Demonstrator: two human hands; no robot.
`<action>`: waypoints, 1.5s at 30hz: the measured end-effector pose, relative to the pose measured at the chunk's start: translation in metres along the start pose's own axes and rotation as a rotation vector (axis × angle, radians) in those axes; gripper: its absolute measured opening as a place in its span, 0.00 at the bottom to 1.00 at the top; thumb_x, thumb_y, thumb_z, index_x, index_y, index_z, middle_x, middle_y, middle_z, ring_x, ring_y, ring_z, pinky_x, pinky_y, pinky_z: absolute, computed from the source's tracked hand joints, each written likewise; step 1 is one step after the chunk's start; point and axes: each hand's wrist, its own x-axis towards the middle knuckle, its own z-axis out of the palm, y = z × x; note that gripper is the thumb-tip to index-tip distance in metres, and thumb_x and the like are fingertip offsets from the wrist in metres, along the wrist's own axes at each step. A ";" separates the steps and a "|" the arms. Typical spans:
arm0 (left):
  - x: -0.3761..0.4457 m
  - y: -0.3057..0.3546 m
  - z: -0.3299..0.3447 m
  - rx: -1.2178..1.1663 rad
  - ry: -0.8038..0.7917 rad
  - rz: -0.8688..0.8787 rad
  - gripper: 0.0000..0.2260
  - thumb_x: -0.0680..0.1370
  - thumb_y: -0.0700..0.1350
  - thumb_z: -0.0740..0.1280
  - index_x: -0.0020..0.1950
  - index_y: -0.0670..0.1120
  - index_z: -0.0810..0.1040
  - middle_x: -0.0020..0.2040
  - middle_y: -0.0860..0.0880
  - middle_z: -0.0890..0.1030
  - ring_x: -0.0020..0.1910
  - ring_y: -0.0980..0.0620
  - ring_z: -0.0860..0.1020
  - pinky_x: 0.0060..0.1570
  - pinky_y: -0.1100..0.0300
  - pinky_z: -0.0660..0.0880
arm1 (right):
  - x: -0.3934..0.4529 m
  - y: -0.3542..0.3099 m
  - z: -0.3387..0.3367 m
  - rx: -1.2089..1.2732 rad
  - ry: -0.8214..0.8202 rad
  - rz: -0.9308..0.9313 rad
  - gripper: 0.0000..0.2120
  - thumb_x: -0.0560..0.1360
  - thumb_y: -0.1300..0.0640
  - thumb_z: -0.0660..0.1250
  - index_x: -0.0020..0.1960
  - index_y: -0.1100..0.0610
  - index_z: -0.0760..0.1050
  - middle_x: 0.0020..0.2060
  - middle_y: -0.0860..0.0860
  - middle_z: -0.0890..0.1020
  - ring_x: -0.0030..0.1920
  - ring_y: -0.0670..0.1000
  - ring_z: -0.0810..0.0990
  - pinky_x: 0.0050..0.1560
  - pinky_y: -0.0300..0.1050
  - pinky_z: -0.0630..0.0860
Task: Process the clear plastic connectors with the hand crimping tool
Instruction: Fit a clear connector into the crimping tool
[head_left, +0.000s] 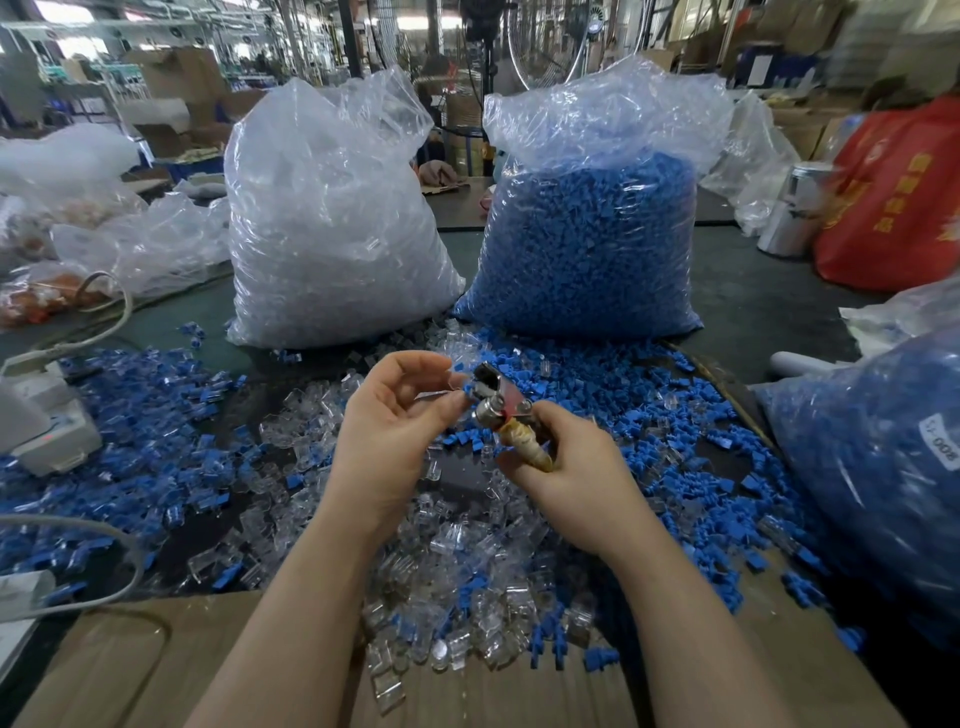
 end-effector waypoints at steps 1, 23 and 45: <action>0.000 0.000 0.000 0.004 -0.003 0.005 0.13 0.72 0.31 0.71 0.52 0.44 0.78 0.42 0.52 0.85 0.42 0.58 0.83 0.44 0.66 0.78 | 0.000 0.000 0.000 0.000 -0.002 -0.001 0.06 0.73 0.54 0.71 0.48 0.49 0.75 0.38 0.46 0.80 0.38 0.50 0.78 0.41 0.54 0.77; 0.000 0.003 -0.001 0.009 -0.041 -0.012 0.15 0.69 0.38 0.73 0.54 0.45 0.78 0.44 0.49 0.86 0.44 0.55 0.84 0.44 0.66 0.78 | -0.003 0.000 0.000 -0.195 0.059 -0.019 0.08 0.68 0.59 0.63 0.36 0.47 0.67 0.28 0.47 0.75 0.32 0.51 0.73 0.32 0.51 0.70; 0.010 0.013 -0.098 -1.364 0.906 -0.215 0.11 0.84 0.44 0.58 0.56 0.37 0.75 0.33 0.44 0.83 0.26 0.51 0.82 0.27 0.64 0.78 | -0.002 0.007 0.000 -0.242 0.176 -0.023 0.08 0.73 0.55 0.66 0.41 0.45 0.67 0.30 0.46 0.75 0.31 0.46 0.72 0.28 0.45 0.63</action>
